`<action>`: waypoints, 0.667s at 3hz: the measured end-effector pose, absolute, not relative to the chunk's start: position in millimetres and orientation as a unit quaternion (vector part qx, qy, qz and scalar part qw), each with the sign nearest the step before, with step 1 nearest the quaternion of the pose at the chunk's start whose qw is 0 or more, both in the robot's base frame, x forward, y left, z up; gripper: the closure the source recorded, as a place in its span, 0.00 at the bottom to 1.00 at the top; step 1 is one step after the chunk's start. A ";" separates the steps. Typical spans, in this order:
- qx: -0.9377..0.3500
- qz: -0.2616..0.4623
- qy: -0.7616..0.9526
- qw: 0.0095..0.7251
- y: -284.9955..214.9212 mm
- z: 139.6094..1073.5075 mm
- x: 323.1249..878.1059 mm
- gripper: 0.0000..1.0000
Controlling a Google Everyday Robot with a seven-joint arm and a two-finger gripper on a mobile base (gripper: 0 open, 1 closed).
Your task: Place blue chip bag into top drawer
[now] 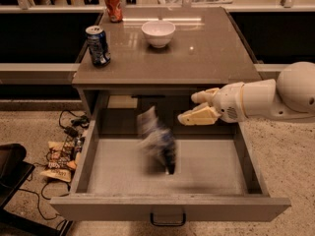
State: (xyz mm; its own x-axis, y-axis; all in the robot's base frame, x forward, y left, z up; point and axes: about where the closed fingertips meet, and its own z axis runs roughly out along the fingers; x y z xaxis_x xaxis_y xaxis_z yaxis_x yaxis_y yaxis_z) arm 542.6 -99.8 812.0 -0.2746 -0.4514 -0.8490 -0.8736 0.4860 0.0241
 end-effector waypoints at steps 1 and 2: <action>-0.439 0.256 0.756 0.413 -98.2 812.1 542.4 0.00; -0.445 0.258 0.752 0.413 -99.9 818.4 542.7 0.00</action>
Offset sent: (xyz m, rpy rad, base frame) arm -0.0002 0.0015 0.0000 -0.0002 0.0001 0.0028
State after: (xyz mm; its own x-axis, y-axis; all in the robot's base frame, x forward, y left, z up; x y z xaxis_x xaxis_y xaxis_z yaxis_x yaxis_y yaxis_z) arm 542.7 -99.9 818.4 -0.2632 -0.4553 -0.8506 -0.8817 0.4714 0.0205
